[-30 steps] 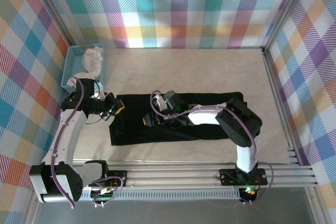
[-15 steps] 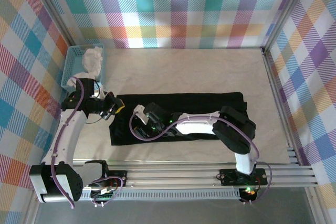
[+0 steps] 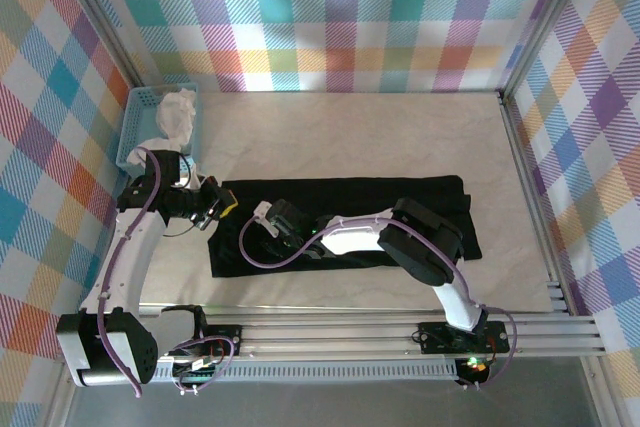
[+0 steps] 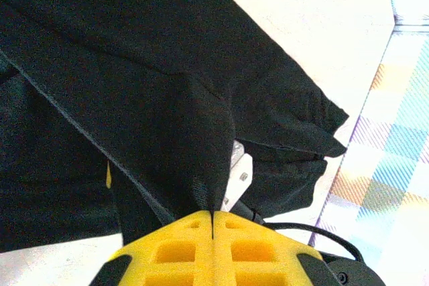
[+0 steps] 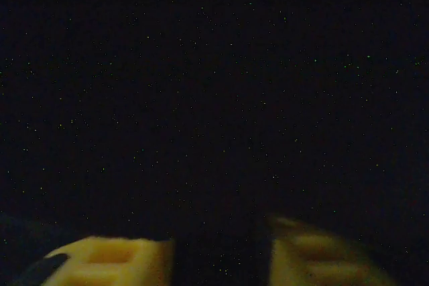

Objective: Fold the inside-out t-shirt

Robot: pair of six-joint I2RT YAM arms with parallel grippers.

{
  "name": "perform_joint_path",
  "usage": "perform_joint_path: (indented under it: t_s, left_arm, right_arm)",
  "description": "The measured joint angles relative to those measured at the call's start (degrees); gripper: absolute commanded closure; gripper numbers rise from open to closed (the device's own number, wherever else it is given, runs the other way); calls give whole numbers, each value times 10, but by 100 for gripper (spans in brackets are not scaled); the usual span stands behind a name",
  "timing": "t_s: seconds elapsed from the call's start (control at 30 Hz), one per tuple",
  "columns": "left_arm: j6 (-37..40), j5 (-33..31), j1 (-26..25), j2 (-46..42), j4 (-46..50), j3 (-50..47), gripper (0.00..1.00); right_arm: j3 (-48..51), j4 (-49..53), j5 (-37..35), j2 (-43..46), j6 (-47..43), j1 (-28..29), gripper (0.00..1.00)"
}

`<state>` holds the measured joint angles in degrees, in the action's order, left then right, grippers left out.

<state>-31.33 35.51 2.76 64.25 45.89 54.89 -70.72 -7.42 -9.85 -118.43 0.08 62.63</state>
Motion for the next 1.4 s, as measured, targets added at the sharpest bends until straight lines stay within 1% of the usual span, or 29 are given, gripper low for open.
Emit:
perform_joint_path:
  t_s: [0.07,0.3,0.53,0.8,1.13,1.27,1.37,1.4]
  left_arm:
    - [0,0,0,0,0,0,100]
    - [1,-2,0,0,0,0,100]
    - [4,-5,0,0,0,-2,100]
    - [9,-12,0,0,0,-5,100]
    - [9,-44,0,0,-25,-62,100]
    - [4,-54,0,0,-40,-97,100]
    - [-8,-65,0,-5,-46,-126,96]
    - [-11,-68,0,-9,-46,-135,92]
  right_arm:
    - [0,-1,-6,0,1,0,85]
    - [17,-7,-8,14,11,0,100]
    - [47,-13,20,64,29,0,100]
    - [93,-22,81,124,42,-15,100]
    - [113,49,131,206,14,-34,100]
    - [118,75,145,218,-3,-36,100]
    - [122,96,162,218,-15,-39,100]
    - [122,102,167,218,-19,-40,100]
